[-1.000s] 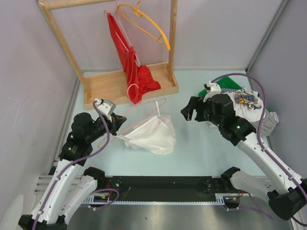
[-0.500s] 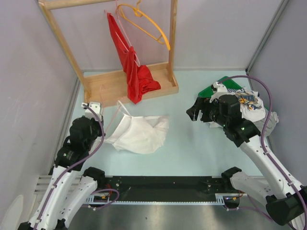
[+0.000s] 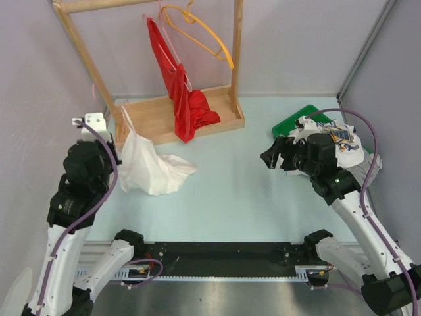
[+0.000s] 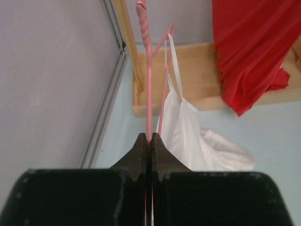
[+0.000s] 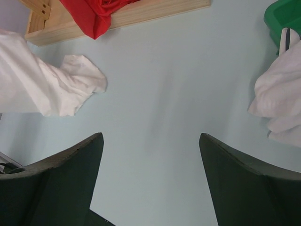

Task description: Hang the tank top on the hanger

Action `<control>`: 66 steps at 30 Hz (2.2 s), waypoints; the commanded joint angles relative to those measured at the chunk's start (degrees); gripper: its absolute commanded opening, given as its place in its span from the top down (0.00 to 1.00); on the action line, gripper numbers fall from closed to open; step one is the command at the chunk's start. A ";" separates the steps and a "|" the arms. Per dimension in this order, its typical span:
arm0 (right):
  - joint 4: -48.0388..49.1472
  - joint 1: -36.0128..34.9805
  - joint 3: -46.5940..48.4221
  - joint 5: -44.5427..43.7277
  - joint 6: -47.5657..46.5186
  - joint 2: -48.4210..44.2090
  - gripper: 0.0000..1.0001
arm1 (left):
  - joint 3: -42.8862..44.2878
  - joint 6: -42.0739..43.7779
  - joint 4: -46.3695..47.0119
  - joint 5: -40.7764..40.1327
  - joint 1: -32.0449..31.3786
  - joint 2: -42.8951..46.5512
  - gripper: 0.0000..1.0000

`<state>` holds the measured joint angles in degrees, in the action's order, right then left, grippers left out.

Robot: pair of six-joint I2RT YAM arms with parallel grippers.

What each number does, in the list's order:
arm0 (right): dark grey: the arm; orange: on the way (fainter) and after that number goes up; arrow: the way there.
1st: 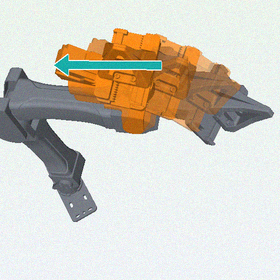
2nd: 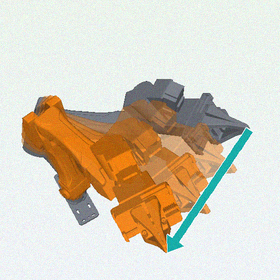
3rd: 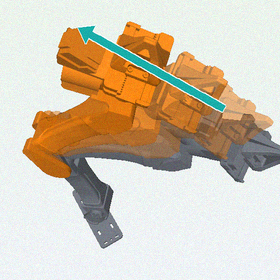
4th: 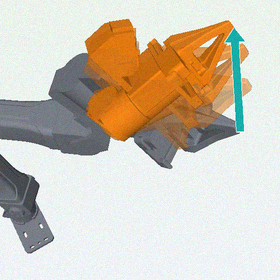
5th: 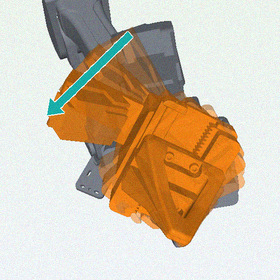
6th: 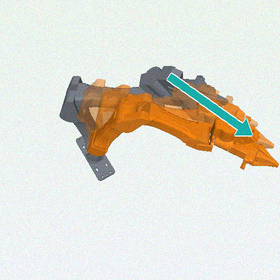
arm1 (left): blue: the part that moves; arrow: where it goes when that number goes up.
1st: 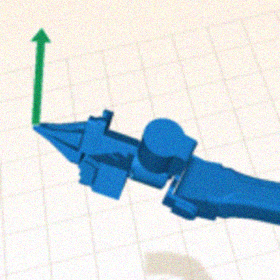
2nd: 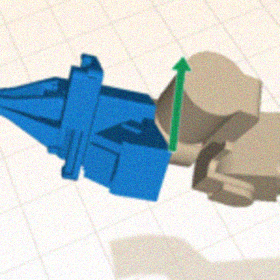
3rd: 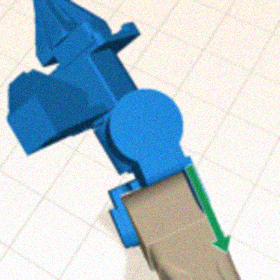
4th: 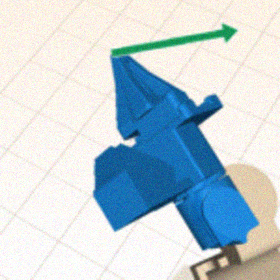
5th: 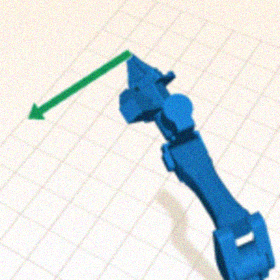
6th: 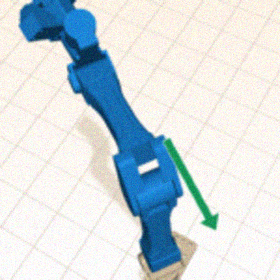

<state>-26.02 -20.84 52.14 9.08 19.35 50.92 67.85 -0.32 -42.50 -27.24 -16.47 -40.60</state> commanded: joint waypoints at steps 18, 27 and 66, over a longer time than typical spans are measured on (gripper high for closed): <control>4.84 6.16 -4.41 8.49 -0.63 -1.79 0.12 | 48.50 11.39 -1.97 1.67 1.96 -31.72 1.00; 7.30 6.78 -6.08 10.87 -0.02 -0.20 0.12 | 63.00 10.86 -2.76 7.02 5.74 -42.01 1.00; 13.01 9.15 -9.86 15.61 0.51 4.01 0.12 | 68.90 -3.11 0.05 37.35 27.54 -55.81 1.00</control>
<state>-15.79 -12.12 42.30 23.35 19.51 54.35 134.67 -2.02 -44.25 9.28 10.55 -95.85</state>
